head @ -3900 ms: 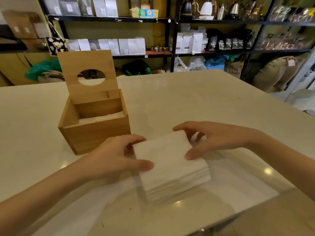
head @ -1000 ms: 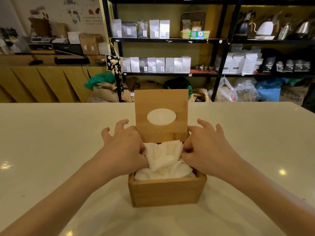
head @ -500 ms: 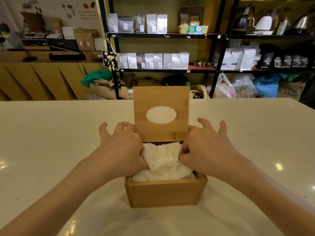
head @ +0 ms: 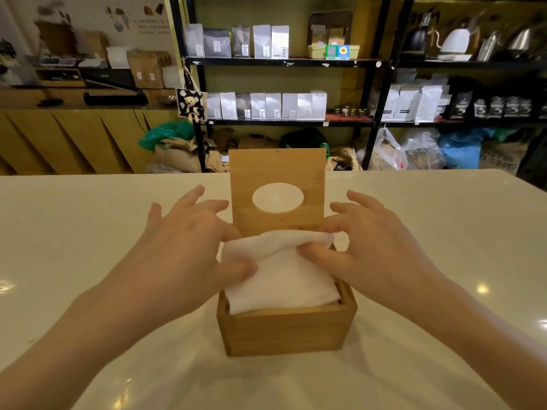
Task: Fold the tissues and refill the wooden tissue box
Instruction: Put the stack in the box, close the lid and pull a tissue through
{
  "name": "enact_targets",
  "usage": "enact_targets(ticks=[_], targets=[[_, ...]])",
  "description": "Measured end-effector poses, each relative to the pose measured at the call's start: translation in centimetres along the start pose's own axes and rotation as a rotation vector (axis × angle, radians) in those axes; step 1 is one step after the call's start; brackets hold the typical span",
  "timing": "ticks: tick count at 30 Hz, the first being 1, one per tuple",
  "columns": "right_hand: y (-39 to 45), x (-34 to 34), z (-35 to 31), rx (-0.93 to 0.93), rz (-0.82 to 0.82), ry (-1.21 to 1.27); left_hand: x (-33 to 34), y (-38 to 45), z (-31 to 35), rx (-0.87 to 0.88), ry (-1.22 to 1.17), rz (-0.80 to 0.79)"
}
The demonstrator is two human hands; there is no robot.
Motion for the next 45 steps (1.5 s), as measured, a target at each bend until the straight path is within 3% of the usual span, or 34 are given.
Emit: enact_targets(ticks=[4, 8, 15, 25, 30, 39, 45], targets=[[0.2, 0.4, -0.1, -0.028, -0.034, -0.006, -0.5, 0.5, 0.2, 0.045, -0.128, 0.092], [0.4, 0.5, -0.1, -0.019, -0.063, -0.001, -0.6, 1.1, -0.3, 0.047, -0.099, 0.144], [0.9, 1.3, -0.2, 0.021, -0.114, -0.029, 1.6, 2.3, -0.5, 0.021, -0.083, 0.04], [-0.2, -1.7, -1.0, -0.127, 0.155, -0.217, -0.8, 1.0, -0.2, 0.012, -0.039, 0.169], [-0.2, 0.5, -0.3, -0.063, -0.053, -0.383, 2.3, 0.9, -0.5, -0.018, 0.161, -0.145], [0.3, 2.6, 0.6, -0.013, -0.255, -0.452, 2.3, 1.6, 0.3, 0.01, 0.346, -0.108], [0.6, 3.5, 0.8, 0.011, -0.377, -0.478, 3.4, 2.2, -0.5, -0.017, 0.354, -0.251]])
Point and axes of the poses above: each hand's wrist, its own y-axis towards the middle knuckle, its own x-axis out of the palm, z = x × y, the point moved 8 cm from there along y, towards the middle knuckle, and after that the axes turned 15 degrees about x, right-handed, at the moved point
